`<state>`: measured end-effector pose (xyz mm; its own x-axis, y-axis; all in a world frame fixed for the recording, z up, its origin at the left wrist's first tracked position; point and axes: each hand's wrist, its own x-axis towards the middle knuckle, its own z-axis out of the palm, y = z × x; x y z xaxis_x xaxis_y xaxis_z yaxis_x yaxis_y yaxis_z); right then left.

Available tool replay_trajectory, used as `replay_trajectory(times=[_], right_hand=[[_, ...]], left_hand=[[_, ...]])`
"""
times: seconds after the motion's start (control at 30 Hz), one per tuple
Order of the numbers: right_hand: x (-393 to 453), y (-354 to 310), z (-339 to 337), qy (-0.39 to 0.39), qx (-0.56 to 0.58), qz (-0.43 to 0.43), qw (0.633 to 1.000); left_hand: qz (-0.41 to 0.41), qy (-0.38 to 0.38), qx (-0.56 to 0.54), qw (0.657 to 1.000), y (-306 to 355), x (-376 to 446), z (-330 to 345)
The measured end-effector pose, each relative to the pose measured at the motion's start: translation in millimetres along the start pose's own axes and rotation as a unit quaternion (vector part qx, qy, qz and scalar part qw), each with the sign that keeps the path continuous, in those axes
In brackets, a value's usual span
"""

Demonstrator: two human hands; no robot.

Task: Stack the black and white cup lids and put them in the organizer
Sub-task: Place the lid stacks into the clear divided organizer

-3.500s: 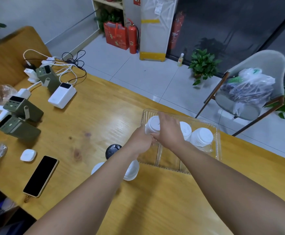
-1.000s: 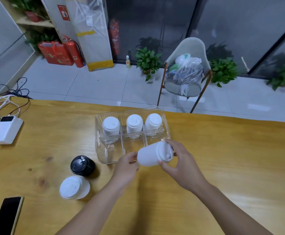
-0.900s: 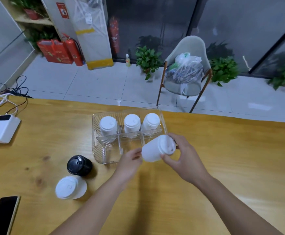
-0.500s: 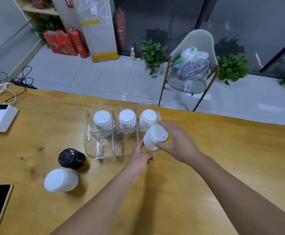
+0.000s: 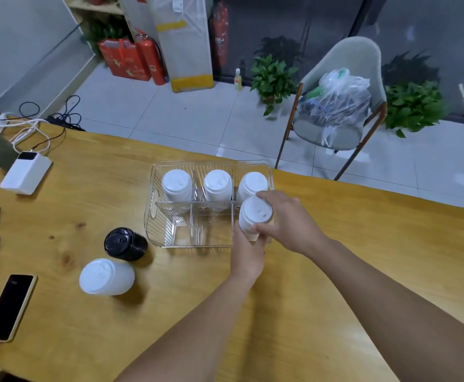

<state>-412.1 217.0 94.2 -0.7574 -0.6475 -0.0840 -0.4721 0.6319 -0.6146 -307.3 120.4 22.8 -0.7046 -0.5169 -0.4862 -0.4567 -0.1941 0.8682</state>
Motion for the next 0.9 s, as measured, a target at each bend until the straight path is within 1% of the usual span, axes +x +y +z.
replay_trajectory(times=[0.1,0.33,0.43,0.57,0.67,0.77,0.83,0.9], right_hand=[[5.2,0.9,1.2,0.001,-0.027,-0.016,1.000],[3.1,19.9,22.8,0.024,-0.133,-0.035,0.990],[2.9,23.6,27.3,0.033,-0.134,-0.033,0.990],[-0.4,21.2,24.9,0.032,-0.132,-0.037,0.990],[-3.4,16.6,23.6,0.024,-0.127,-0.040,0.991],[-10.2,4.9,23.6,0.052,-0.122,-0.053,0.990],[-18.2,-11.6,28.4,0.069,-0.094,-0.055,0.992],[-26.2,-32.0,40.5,0.056,-0.039,-0.050,0.996]], left_hand=[[0.014,0.025,0.011,1.000,-13.3,6.7,4.9],[0.011,0.014,0.064,0.998,-25.2,18.0,8.7],[-0.027,-0.008,0.028,0.999,-19.1,16.9,6.5],[-0.023,-0.032,0.001,0.999,-7.2,-2.5,-4.4],[0.029,-0.049,0.060,0.997,-1.3,-26.4,-20.5],[0.080,-0.054,0.141,0.985,-5.3,-51.0,-53.3],[0.109,-0.048,0.163,0.980,-10.1,-66.0,-87.7],[0.112,-0.039,0.165,0.979,-15.3,-74.2,-125.4]])
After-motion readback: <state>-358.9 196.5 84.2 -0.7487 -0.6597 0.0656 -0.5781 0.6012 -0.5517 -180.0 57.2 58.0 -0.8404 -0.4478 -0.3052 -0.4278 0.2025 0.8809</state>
